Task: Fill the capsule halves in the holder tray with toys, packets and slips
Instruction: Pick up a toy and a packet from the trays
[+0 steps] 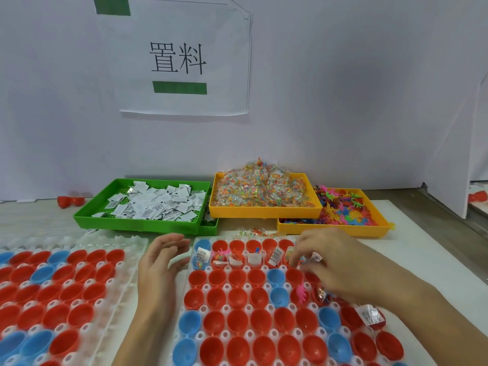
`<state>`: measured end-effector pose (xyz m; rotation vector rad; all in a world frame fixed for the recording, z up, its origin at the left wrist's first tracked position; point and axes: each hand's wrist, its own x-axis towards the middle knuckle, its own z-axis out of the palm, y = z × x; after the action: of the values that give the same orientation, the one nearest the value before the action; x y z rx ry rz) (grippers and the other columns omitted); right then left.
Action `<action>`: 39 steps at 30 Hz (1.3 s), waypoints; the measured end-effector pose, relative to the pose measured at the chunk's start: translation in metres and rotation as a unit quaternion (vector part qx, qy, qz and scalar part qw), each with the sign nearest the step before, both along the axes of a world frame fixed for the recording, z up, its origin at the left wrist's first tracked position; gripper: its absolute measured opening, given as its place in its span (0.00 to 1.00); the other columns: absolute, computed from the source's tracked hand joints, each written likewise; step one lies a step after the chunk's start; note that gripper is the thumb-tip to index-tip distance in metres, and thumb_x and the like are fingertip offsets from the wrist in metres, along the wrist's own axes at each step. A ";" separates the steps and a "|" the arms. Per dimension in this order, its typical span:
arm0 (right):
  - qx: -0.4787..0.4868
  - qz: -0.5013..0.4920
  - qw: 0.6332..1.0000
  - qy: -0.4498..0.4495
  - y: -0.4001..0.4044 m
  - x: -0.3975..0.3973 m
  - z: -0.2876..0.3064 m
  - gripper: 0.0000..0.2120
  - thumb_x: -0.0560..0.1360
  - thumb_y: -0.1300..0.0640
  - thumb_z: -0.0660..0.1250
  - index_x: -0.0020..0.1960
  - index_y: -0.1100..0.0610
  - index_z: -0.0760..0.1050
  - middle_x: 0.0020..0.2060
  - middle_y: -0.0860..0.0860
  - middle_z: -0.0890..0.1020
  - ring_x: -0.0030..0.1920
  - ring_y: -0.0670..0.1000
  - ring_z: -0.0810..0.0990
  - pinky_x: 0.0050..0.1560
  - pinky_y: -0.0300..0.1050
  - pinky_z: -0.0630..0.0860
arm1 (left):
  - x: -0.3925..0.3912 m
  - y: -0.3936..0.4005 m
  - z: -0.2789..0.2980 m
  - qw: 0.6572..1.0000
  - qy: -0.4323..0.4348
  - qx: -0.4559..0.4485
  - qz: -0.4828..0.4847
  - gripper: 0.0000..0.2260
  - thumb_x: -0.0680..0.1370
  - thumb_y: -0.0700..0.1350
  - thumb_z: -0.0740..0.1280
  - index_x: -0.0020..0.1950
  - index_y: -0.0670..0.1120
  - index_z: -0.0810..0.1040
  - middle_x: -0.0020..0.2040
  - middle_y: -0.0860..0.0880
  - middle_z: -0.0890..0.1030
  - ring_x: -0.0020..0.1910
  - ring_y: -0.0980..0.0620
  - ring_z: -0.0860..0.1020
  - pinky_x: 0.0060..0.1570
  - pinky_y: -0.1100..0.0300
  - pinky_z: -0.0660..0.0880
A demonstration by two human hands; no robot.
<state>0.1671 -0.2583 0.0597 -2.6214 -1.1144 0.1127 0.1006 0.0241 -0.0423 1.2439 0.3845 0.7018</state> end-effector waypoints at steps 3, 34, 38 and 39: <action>0.077 -0.027 0.997 -0.011 0.021 0.028 0.013 0.05 0.78 0.52 0.69 0.51 0.45 0.83 0.44 0.36 0.80 0.45 0.36 0.77 0.44 0.32 0.72 | 0.000 -0.002 0.002 1.000 0.004 -0.001 0.003 0.15 0.77 0.32 0.58 0.44 0.46 0.82 0.43 0.46 0.84 0.47 0.49 0.81 0.46 0.53 0.75; 0.337 -0.054 0.929 0.145 0.072 0.021 0.012 0.10 0.72 0.62 0.76 0.44 0.46 0.85 0.40 0.44 0.87 0.44 0.42 0.84 0.48 0.36 0.81 | -0.006 -0.035 0.071 0.969 -0.042 0.243 -0.007 0.12 0.78 0.33 0.65 0.45 0.48 0.83 0.40 0.49 0.85 0.40 0.53 0.82 0.40 0.62 0.79; 0.309 -0.030 0.934 0.175 0.080 -0.001 0.002 0.10 0.74 0.62 0.74 0.48 0.47 0.85 0.42 0.45 0.86 0.45 0.43 0.85 0.49 0.41 0.82 | -0.003 -0.053 0.068 0.968 -0.037 0.237 -0.071 0.09 0.77 0.37 0.70 0.46 0.50 0.85 0.40 0.49 0.85 0.38 0.50 0.83 0.40 0.57 0.80; 0.308 -0.036 0.935 0.174 0.082 -0.004 -0.001 0.09 0.74 0.62 0.75 0.49 0.48 0.84 0.41 0.46 0.86 0.45 0.44 0.85 0.49 0.42 0.82 | -0.003 -0.055 0.064 0.969 -0.033 0.234 -0.074 0.09 0.77 0.37 0.70 0.45 0.51 0.85 0.40 0.49 0.85 0.38 0.50 0.83 0.40 0.57 0.80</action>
<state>0.1635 -0.1761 0.0590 -1.9797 -0.7690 0.1727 0.0979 -0.0307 0.0218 1.6717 0.0662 0.7255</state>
